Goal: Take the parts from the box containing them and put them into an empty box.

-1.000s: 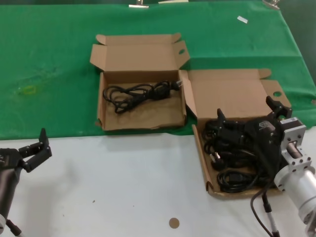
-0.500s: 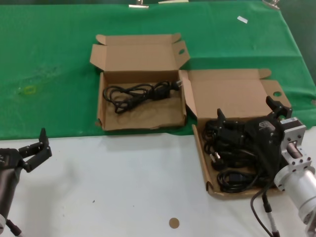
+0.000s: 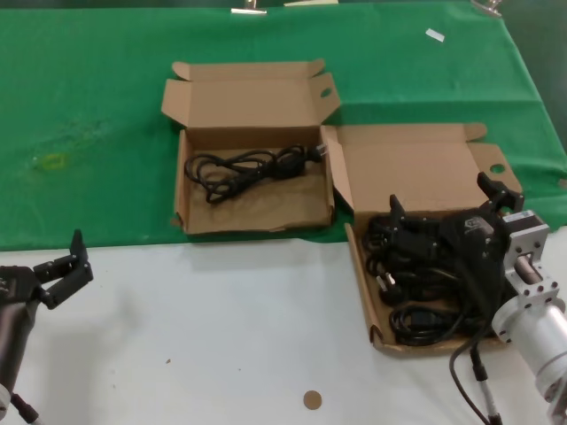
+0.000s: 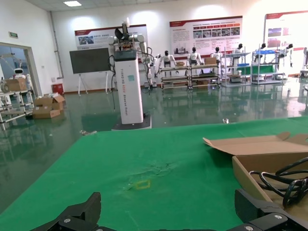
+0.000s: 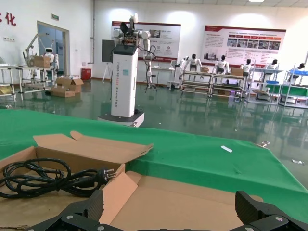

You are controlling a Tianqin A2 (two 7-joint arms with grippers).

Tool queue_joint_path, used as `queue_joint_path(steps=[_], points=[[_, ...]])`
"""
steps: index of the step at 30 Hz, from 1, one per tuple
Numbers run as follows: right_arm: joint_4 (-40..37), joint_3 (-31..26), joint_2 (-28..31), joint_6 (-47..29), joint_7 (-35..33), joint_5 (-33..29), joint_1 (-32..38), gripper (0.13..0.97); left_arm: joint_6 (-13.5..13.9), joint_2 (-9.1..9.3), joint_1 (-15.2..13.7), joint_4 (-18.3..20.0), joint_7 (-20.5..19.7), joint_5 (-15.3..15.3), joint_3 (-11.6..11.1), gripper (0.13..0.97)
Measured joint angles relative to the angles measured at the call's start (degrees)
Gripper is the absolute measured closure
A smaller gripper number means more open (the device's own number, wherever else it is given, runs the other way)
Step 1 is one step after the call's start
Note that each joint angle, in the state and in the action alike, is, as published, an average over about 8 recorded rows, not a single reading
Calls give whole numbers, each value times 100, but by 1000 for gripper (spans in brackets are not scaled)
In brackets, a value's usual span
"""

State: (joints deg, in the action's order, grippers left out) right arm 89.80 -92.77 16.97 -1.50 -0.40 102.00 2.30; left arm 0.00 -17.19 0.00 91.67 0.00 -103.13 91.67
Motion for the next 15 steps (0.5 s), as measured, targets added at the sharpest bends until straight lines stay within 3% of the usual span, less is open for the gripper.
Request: queue_joint_path(steps=[15], points=[[0, 0, 0, 0, 0, 0, 0, 129, 0, 0, 0, 0, 0, 0, 0, 132]])
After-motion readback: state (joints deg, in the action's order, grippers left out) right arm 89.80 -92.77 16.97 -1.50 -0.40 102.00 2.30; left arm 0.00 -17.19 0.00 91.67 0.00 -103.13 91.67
